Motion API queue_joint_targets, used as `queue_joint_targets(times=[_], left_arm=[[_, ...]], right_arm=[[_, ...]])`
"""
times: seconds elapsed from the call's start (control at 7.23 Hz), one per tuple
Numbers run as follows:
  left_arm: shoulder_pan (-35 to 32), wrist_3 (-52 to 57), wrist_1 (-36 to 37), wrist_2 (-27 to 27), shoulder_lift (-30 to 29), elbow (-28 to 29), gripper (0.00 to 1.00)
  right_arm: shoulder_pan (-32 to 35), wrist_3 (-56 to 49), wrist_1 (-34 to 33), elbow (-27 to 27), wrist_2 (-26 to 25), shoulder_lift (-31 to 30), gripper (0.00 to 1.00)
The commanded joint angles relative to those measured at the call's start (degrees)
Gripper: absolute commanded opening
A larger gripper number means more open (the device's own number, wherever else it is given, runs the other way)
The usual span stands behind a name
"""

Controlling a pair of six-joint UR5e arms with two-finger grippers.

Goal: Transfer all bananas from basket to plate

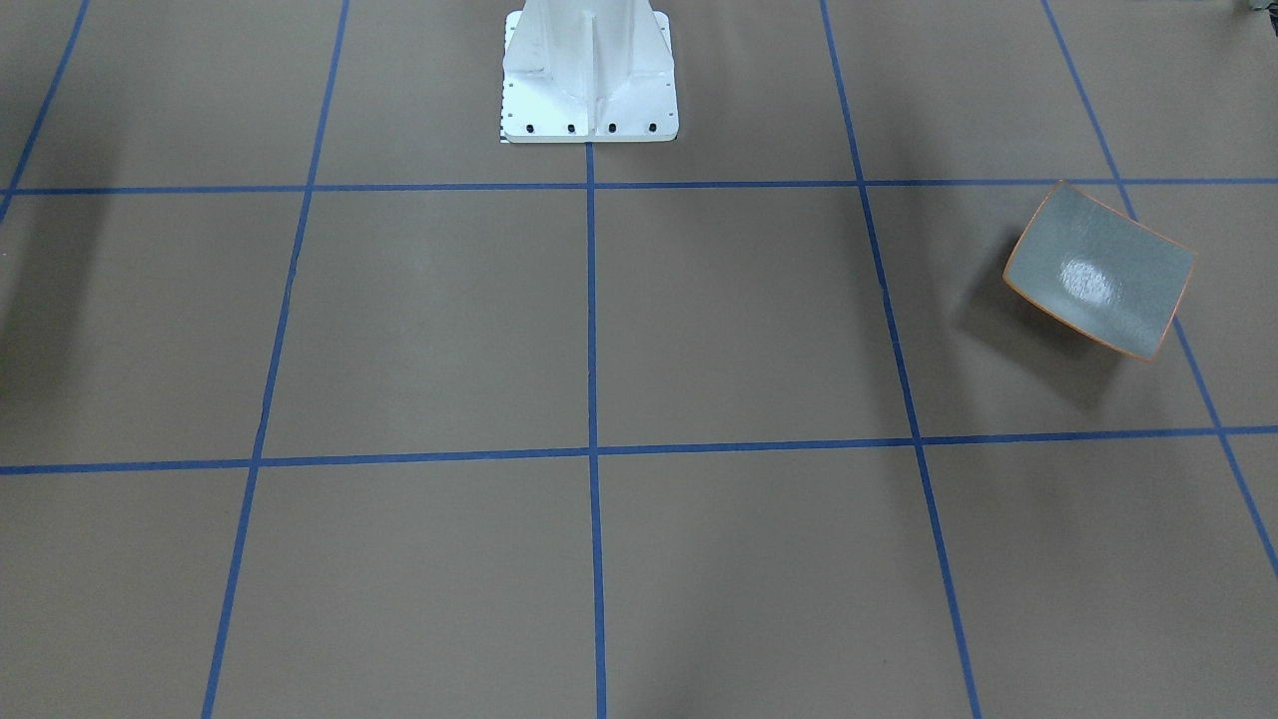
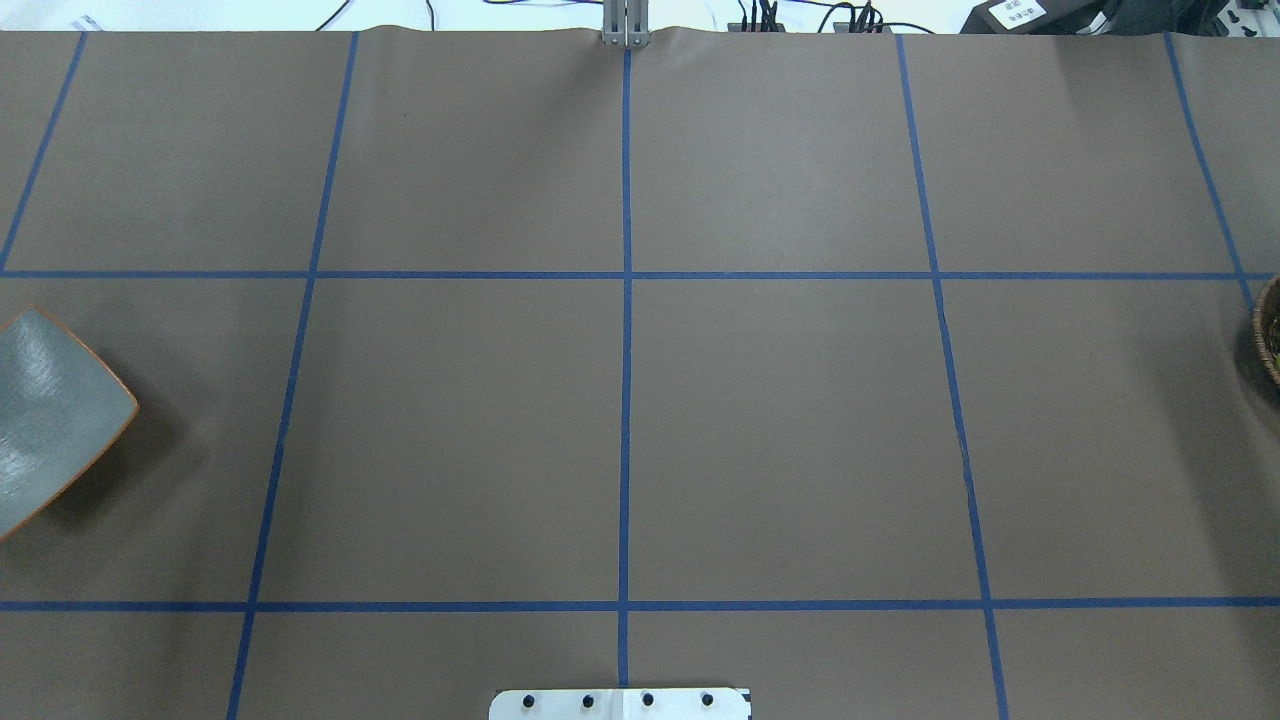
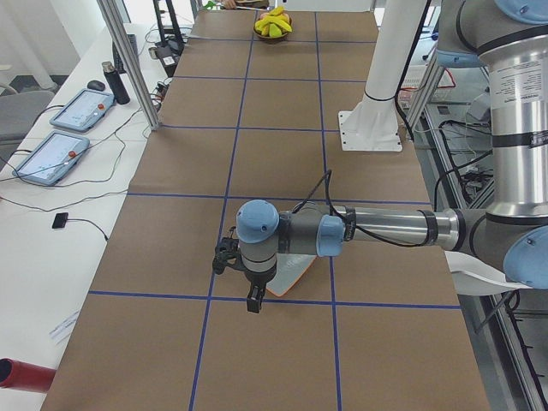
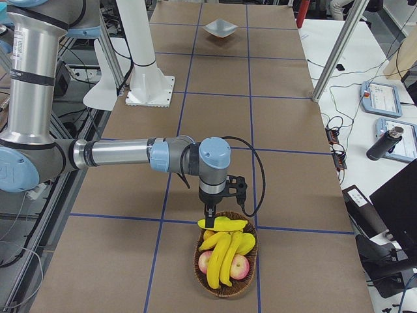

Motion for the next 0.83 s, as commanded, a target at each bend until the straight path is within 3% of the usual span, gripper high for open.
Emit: queue_joint_targets(times=[0.0, 0.69], left_arm=[[0.2, -0.1, -0.1, -0.1, -0.1, -1.1, 1.0], [0.2, -0.6, -0.1, -0.1, -0.8, -3.9, 1.0]], right_arm=[[0.0, 0.0, 0.1, 0.4, 0.0, 0.1, 1.0], [0.0, 0.5, 0.1, 1.2, -0.1, 6.2, 1.0]])
